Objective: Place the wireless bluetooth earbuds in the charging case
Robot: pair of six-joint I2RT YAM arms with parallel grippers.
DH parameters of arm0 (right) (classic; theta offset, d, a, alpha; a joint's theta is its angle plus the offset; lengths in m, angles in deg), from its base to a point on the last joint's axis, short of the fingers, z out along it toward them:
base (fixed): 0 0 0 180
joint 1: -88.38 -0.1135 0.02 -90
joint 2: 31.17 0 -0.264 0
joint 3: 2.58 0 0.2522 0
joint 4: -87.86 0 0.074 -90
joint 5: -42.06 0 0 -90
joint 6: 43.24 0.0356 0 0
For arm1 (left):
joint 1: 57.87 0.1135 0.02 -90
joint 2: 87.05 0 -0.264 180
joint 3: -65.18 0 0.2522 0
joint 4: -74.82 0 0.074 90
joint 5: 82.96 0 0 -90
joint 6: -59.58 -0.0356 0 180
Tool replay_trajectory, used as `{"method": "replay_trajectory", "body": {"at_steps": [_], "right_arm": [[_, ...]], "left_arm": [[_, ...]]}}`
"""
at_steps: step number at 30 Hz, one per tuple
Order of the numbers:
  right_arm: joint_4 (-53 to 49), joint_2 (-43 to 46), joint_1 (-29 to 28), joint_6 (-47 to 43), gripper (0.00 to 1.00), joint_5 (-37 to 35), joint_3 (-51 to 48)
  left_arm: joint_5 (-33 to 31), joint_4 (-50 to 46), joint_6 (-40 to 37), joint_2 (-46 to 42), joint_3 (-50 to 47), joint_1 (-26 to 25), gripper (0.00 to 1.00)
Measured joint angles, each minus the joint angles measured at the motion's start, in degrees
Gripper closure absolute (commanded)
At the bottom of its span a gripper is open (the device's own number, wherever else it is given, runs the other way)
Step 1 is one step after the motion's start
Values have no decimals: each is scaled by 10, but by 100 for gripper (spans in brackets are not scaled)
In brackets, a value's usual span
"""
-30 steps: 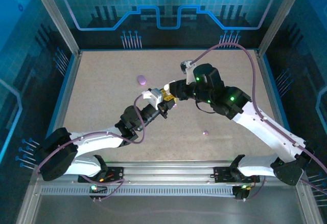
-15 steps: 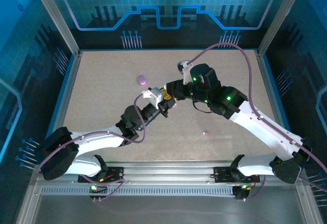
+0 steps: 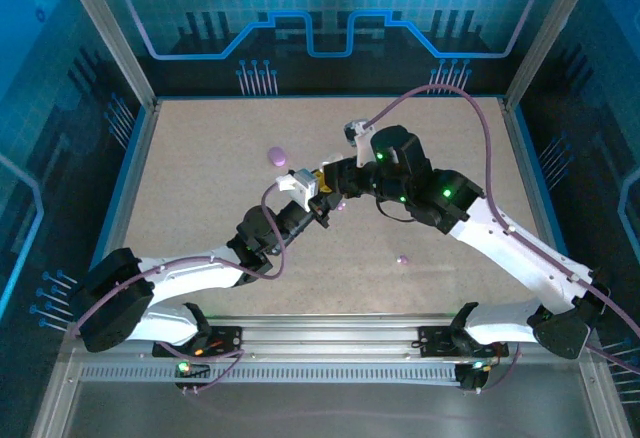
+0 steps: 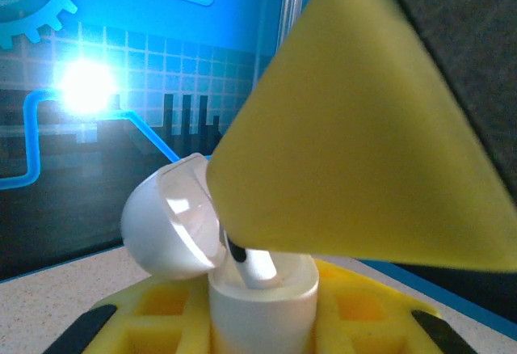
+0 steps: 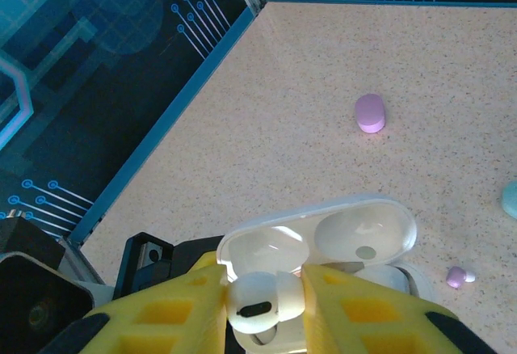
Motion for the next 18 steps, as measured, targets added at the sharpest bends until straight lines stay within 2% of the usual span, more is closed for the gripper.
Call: {"method": "replay_trajectory", "body": {"at_steps": [18], "right_arm": [[-21,4,-3,-22,59,-10,6]], "left_arm": [[1,-4,0,0,0,0,80]]}}
